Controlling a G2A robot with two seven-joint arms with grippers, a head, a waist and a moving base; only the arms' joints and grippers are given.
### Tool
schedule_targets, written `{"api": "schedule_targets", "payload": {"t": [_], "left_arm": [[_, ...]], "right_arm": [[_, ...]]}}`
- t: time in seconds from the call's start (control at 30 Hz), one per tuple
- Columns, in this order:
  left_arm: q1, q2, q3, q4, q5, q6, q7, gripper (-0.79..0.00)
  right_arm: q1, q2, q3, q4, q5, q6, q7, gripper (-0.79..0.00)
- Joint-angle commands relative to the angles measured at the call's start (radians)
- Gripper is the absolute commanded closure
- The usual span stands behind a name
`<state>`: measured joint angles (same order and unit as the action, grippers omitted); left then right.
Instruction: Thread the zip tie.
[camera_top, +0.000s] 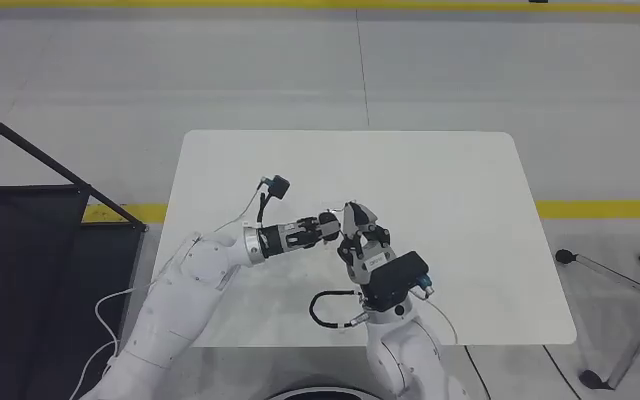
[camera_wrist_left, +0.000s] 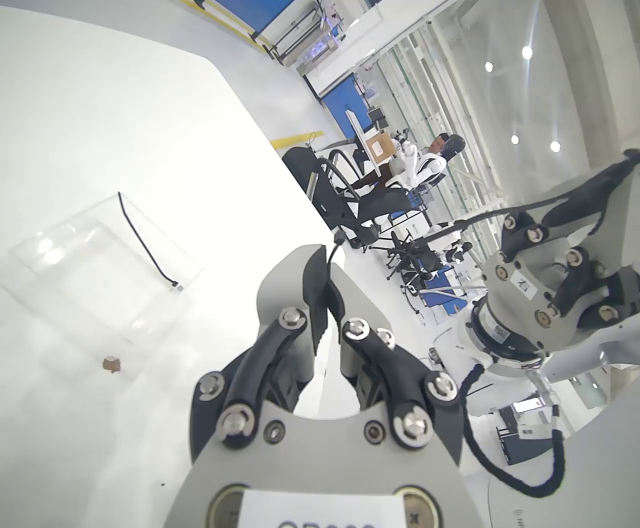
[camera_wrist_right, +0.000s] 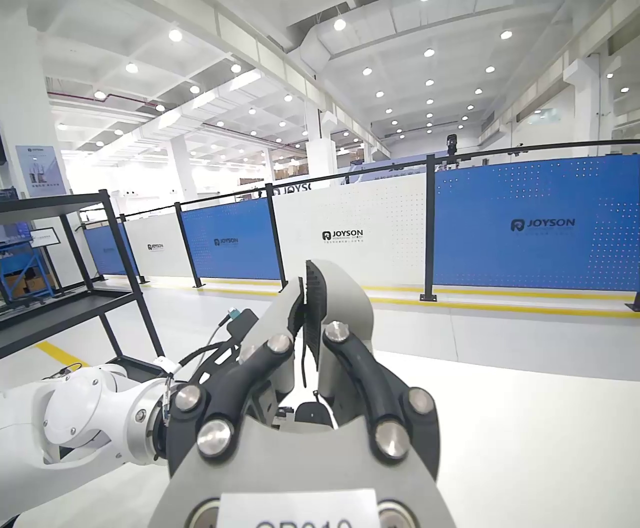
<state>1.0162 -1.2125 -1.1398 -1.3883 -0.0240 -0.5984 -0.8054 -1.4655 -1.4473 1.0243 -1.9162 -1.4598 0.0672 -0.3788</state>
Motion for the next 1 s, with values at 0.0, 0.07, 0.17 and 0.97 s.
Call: {"api": "schedule_targets", "payload": {"t": [0.0,0.07,0.17,0.97], "left_arm": [[-0.01,0.0,0.006,0.013,-0.018,-0.004,-0.015,0.0],[-0.018,-0.001,0.011,0.022,-0.021,-0.007,-0.017,0.0],[-0.025,-0.001,0.018,0.029,-0.02,-0.009,-0.011,0.0],[-0.028,-0.001,0.025,0.033,-0.023,-0.009,-0.009,0.0]], "right_arm": [[0.003,-0.002,-0.004,0.013,-0.003,0.013,-0.013,0.0],[0.007,-0.003,-0.007,0.023,-0.002,0.016,-0.018,0.0],[0.013,-0.005,-0.006,0.036,0.011,0.018,-0.023,0.0],[0.046,-0.017,-0.003,0.083,0.053,0.033,-0.026,0.0]]}}
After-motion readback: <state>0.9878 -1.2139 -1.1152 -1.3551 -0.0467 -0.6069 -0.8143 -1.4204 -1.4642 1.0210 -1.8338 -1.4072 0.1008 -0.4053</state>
